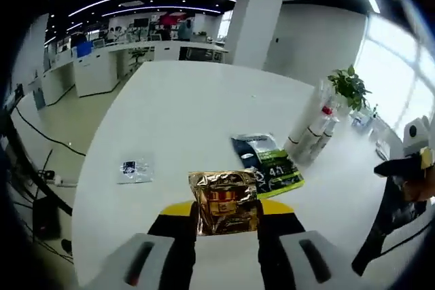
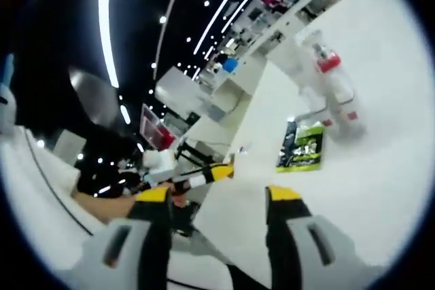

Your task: Arrange the skincare products in the storage area until every visible bottle or jar stands upright without overlapping.

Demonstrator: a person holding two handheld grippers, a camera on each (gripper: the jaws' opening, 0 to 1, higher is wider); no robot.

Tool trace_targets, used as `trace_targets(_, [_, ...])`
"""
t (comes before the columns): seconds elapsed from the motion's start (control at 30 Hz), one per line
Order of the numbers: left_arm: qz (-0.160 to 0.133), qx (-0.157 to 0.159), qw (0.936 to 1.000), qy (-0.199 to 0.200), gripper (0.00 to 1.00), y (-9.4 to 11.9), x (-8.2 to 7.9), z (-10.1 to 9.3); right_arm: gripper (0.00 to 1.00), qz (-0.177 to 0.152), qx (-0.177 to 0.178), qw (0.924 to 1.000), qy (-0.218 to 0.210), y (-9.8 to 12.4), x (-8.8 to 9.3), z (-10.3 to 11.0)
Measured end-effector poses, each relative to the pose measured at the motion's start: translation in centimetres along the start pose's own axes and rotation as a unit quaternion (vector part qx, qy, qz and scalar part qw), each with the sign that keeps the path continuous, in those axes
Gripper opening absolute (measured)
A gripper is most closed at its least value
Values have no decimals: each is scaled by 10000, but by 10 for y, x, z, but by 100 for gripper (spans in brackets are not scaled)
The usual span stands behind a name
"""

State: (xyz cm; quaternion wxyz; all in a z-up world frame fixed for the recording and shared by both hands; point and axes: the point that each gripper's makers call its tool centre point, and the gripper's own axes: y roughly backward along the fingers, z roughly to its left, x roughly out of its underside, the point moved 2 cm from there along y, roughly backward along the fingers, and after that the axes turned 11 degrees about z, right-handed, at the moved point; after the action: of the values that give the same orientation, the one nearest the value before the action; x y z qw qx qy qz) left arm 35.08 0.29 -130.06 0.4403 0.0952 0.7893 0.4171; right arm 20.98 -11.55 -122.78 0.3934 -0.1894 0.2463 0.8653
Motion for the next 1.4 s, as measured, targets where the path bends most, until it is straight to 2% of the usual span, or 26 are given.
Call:
trace_targets(0.1, [39, 457, 9986, -254, 35, -2, 2, -34, 44, 15, -128, 9999, -95, -7, 1, 1])
trace_targets(0.17, [111, 667, 9955, -671, 35, 2, 4, -69, 40, 181, -204, 9991, -334, -12, 4, 1])
trace_targets(0.2, [109, 716, 9950, -689, 35, 3, 4, -74, 39, 174, -197, 9991, -337, -12, 3, 0])
trace_targets(0.27, [-1, 1022, 9904, -926, 35, 7, -3, -105, 39, 117, -120, 9993, -333, -10, 0, -2])
trace_targets(0.33, [2, 1151, 9866, -1156, 35, 10, -6, -123, 38, 77, 32, 9986, -517, -8, -1, -9])
trace_targets(0.37, [-22, 1237, 9821, -1423, 35, 13, -8, -138, 37, 164, 116, 9978, -626, -7, 3, -14])
trace_targets(0.43, [73, 1301, 9765, -1715, 35, 14, -5, -149, 32, 148, 96, 9982, -569, -5, 3, -15])
trace_targets(0.47, [14, 1238, 9730, -1948, 35, 15, -7, -153, 27, 181, 88, 9980, -601, -5, 4, -15])
trace_targets(0.53, [50, 1243, 9711, -2036, 35, 17, -7, -161, 18, 278, 24, 9972, -693, -5, 6, -15])
trace_targets(0.63, [37, 1263, 9667, -2227, 35, 18, -4, -169, 4, 250, -42, 9961, -843, 0, 3, -14])
trace_targets(0.73, [29, 1239, 9616, -2451, 35, 19, -4, -172, 1, 260, -4, 9967, -768, 3, 4, -14])
trace_targets(0.83, [185, 1425, 9656, -2168, 40, 19, -3, -170, 0, 279, -120, 9959, -848, 5, 6, -12])
trace_targets(0.87, [232, 1612, 9667, -1976, 40, 20, -2, -171, 0, 310, -155, 9957, -861, 6, 7, -12])
trace_targets(0.93, [201, 1693, 9691, -1782, 42, 21, -3, -168, 0, 263, -283, 9955, -864, 6, 5, -9])
trace_targets(0.97, [163, 1751, 9681, -1786, 42, 22, -3, -167, 0, 271, -323, 9954, -860, 7, 3, -7])
trace_targets(1.0, [183, 1863, 9694, -1590, 40, 23, -2, -167, 0, 279, -329, 9953, -862, 8, 2, -7])
trace_targets(1.03, [181, 1888, 9735, -1275, 39, 24, -3, -162, 0, 271, -420, 9952, -843, 10, -2, -4])
trace_targets(1.07, [160, 1941, 9733, -1212, 39, 25, -3, -162, 0, 252, -434, 9953, -829, 13, -4, -3])
trace_targets(1.1, [117, 2193, 9715, -897, 39, 28, -5, -161, 0, 232, -448, 9954, -814, 15, -7, -3])
trace_targets(1.17, [157, 2612, 9640, -480, 35, 34, -5, -163, 0, 237, -685, 9940, -821, 22, -10, 1])
trace_targets(1.2, [237, 2844, 9581, -259, 30, 37, -5, -164, 0, 241, -719, 9937, -826, 22, -10, 1])
trace_targets(1.3, [220, 3206, 9469, 55, 23, 44, -8, -168, 0, 399, -1025, 9910, -767, 26, -7, 11])
trace_targets(1.37, [171, 3607, 9309, 554, 17, 48, -13, -174, 0, 530, -1129, 9898, -685, 27, -4, 15])
trace_targets(1.4, [182, 3858, 9179, 908, 13, 51, -15, -177, 0, 622, -1174, 9890, -646, 27, -2, 18])
